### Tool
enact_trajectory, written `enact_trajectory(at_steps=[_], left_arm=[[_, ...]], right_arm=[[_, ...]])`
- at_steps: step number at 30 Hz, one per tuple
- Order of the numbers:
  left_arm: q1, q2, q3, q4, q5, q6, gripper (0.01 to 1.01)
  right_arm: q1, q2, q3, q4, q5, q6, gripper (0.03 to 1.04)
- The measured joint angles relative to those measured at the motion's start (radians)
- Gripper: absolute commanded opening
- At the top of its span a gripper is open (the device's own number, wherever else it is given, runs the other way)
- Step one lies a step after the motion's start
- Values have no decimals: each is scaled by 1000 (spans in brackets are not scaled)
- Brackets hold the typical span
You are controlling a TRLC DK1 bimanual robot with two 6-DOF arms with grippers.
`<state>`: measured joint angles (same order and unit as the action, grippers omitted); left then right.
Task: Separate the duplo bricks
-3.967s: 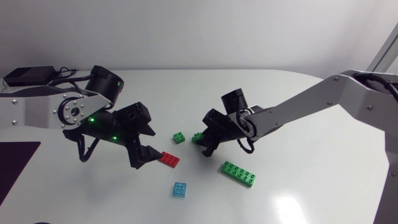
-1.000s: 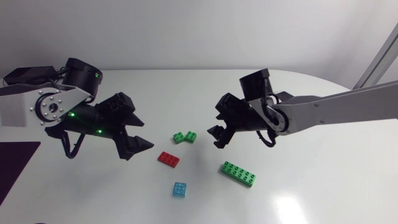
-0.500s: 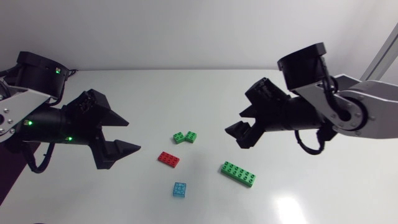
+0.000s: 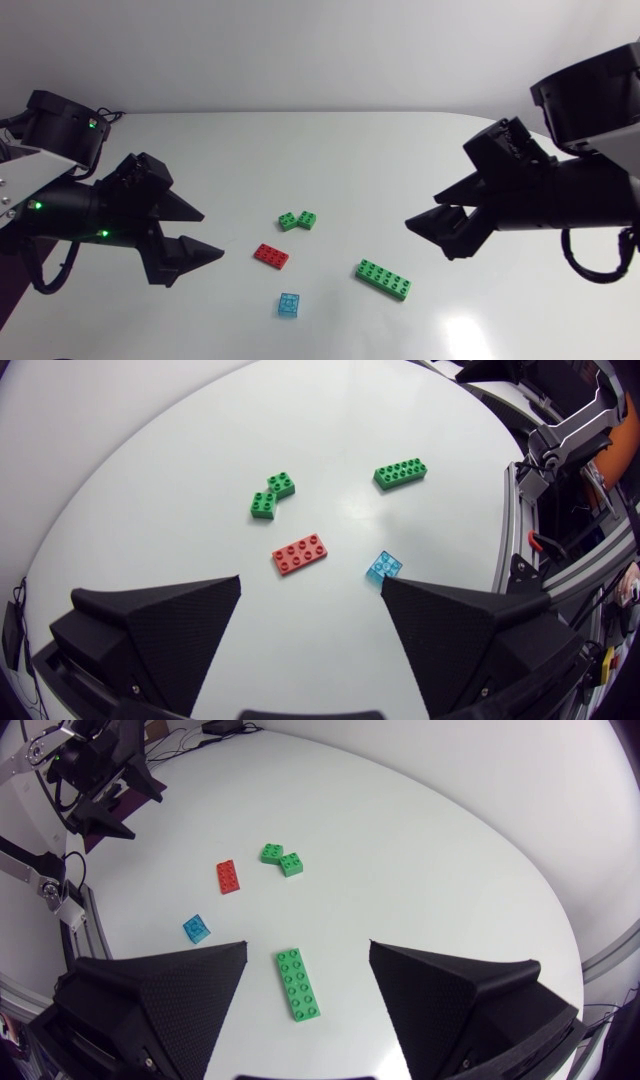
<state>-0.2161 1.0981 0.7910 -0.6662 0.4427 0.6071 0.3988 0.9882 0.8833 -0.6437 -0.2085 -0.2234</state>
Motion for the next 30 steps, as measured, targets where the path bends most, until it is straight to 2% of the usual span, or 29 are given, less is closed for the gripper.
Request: enact_trajectory(at_steps=[17, 30], left_arm=[[10, -122, 0, -79, 0, -18, 984], [41, -222, 0, -135, 0, -30, 984]], right_arm=[[-19, -211, 0, -222, 0, 4, 882], [-26, -261, 0, -269, 0, 4, 882]])
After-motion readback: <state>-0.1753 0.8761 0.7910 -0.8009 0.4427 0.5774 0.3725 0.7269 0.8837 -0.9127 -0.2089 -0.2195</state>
